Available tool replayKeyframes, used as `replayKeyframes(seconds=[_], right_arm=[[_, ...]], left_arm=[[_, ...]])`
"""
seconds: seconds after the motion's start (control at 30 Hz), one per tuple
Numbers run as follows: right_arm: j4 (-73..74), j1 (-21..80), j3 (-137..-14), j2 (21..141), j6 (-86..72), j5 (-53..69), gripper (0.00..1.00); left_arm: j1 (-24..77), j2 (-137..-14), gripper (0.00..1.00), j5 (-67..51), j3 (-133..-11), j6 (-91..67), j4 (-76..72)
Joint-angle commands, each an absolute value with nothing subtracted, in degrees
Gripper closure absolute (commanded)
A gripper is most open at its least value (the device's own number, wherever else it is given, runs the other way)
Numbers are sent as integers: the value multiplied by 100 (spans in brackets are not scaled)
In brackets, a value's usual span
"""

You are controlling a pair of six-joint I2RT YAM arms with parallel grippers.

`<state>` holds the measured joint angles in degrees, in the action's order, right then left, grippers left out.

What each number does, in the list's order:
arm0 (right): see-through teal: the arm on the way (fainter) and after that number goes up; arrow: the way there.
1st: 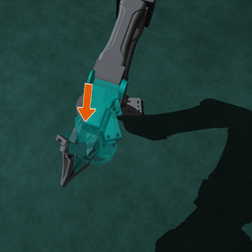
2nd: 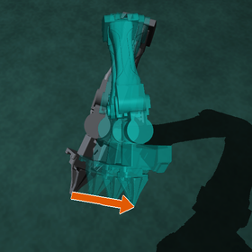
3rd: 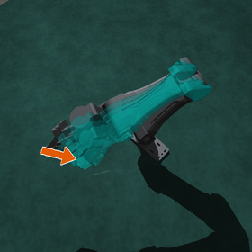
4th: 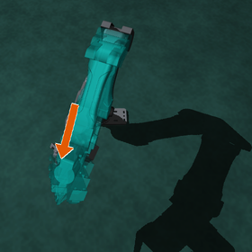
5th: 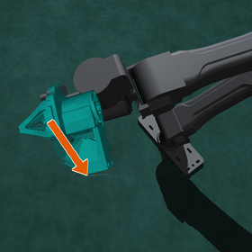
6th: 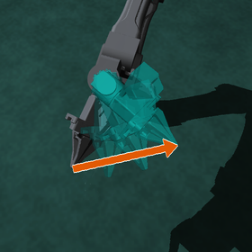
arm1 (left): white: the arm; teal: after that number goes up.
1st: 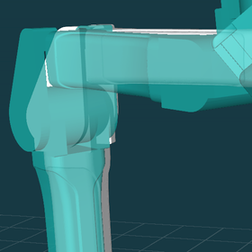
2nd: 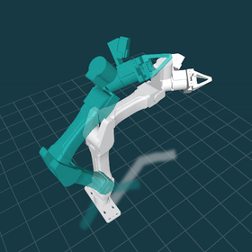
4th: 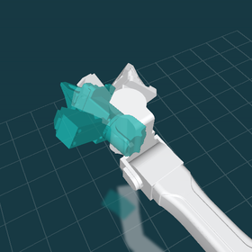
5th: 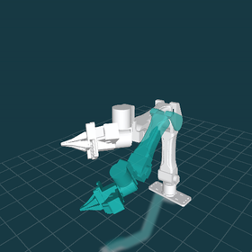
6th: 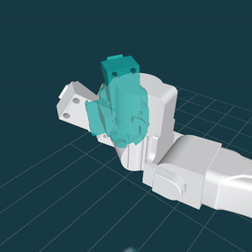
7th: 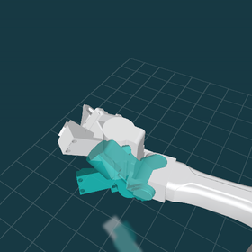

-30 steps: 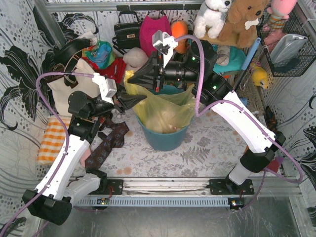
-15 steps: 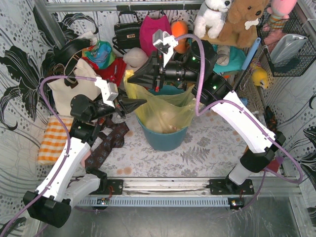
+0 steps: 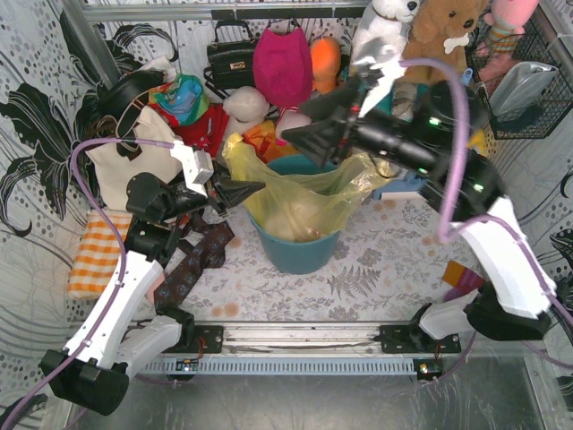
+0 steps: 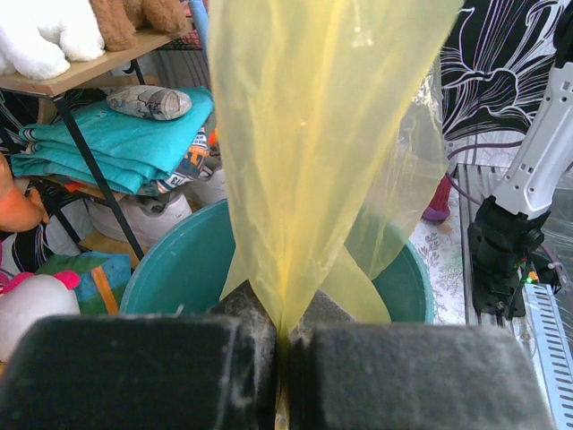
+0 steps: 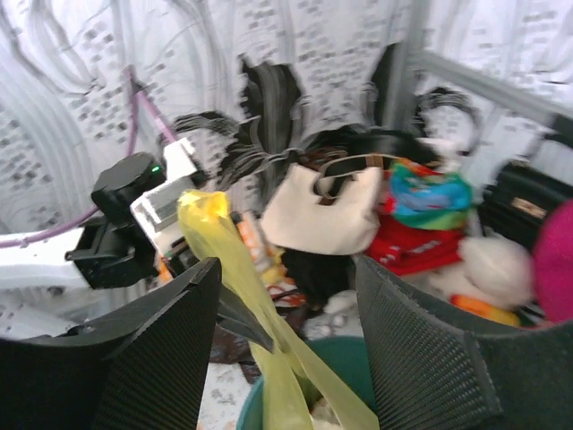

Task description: Tie the trash bag

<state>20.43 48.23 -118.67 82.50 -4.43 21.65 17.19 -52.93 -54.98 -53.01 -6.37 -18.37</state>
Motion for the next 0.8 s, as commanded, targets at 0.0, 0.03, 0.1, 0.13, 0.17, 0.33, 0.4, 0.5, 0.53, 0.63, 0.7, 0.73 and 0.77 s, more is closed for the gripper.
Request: replayKeyframes(seconds=[0.0, 0.03, 0.1, 0.13, 0.17, 0.33, 0.4, 0.5, 0.53, 0.63, 0.7, 0.73, 0.77], right_arm=[[3288, 4843, -12072, 7583, -642, 36, 36], [3502, 4841, -11997, 7450, -757, -180, 34], [3949, 4843, -11866, 7183, -1005, -621, 31], [4207, 4843, -11816, 7067, -1181, -854, 30], [4484, 4843, -11790, 6987, -1430, -1249, 29], [5915, 4843, -11800, 6875, -2475, -1931, 31], [6246, 4843, -11774, 6858, -2674, -2022, 34], [6468, 4843, -11600, 6721, -2904, -2163, 37], [6454, 4843, -11489, 6651, -2956, -2200, 36], [6083, 4842, -11072, 6387, -2984, -2132, 38], [5829, 4843, -10871, 6310, -2957, -2036, 43], [5713, 4842, -10815, 6303, -2926, -1985, 46], [5600, 4838, -10770, 6310, -2862, -1891, 49]], left_arm=[[1692, -5195, 92, -5476, -5360, -667, -1978], [1691, -5194, 92, -5479, -5368, -665, -1970], [1696, -5190, 92, -5471, -5370, -677, -1984], [1696, -5194, 91, -5467, -5370, -681, -1986], [1693, -5194, 92, -5467, -5375, -685, -1986], [1694, -5181, 89, -5436, -5372, -663, -1925], [1690, -5161, 88, -5408, -5372, -615, -1855], [1696, -5142, 84, -5379, -5385, -556, -1752], [1694, -5129, 82, -5379, -5380, -546, -1734], [1696, -5131, 75, -5378, -5385, -553, -1719], [1689, -5112, 70, -5356, -5403, -545, -1701], [1695, -5105, 66, -5346, -5417, -534, -1688], [1696, -5086, 62, -5319, -5452, -511, -1655]])
